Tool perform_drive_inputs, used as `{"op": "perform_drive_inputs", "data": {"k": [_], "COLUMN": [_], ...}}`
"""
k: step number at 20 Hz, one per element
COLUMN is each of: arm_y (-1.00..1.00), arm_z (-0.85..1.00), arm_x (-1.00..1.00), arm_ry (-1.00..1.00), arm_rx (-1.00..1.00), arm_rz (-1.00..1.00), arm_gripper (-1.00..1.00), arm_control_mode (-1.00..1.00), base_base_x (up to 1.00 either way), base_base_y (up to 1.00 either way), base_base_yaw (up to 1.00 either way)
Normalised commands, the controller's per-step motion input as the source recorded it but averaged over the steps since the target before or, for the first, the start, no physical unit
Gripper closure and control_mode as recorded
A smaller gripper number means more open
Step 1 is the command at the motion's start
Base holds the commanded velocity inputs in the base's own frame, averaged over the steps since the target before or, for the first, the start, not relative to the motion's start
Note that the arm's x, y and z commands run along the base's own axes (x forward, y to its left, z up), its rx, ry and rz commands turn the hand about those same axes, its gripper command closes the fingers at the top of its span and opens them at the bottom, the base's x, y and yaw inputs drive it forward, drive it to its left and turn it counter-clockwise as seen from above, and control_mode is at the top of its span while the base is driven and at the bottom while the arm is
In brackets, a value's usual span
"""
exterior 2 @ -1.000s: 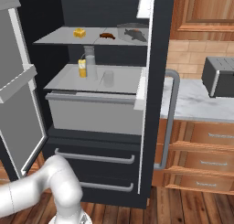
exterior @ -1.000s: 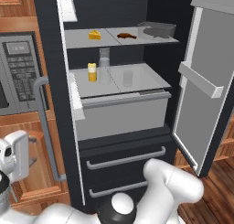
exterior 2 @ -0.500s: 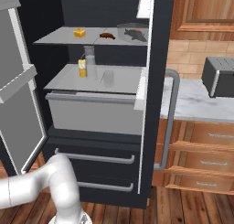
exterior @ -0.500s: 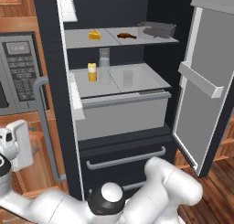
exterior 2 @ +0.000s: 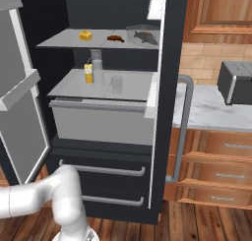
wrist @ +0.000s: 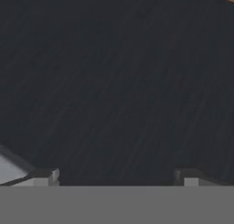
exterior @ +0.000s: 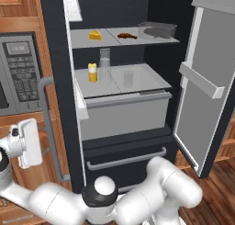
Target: Place the tupperware on the top shelf of the fridge. Make space for the tupperware among the existing items by rearranging them on the shelves if needed. Close the fridge door when finished.
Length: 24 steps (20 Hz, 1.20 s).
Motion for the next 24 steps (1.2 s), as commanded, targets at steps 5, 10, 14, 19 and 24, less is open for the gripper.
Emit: {"op": "perform_drive_inputs", "data": {"k": [5, 10, 14, 19, 24], "arm_y": [-0.68, -0.81, -0.87, -0.94, -1.00], "arm_z": [0.00, 0.05, 0.17, 0.15, 0.14], "arm_x": [0.00, 0.08, 0.20, 0.04, 0.00], "arm_ry": [0.01, 0.00, 0.00, -0.02, -0.08], "arm_rx": [-0.12, -0.07, -0.05, -0.04, -0.01], "arm_rz": [-0.16, -0.04, 0.00, 0.00, 0.00], "arm_gripper": [-1.00, -1.00, -1.00, -1.00, -1.00], "arm_control_mode": [-1.00, -1.00, -1.00, -1.00, -1.00], "base_base_x": [0.00, 0.00, 0.00, 0.00, 0.00], "base_base_y": [0.00, 0.00, 0.00, 0.00, 0.00], "base_base_yaw": [0.00, 0.00, 0.00, 0.00, 0.00]}}
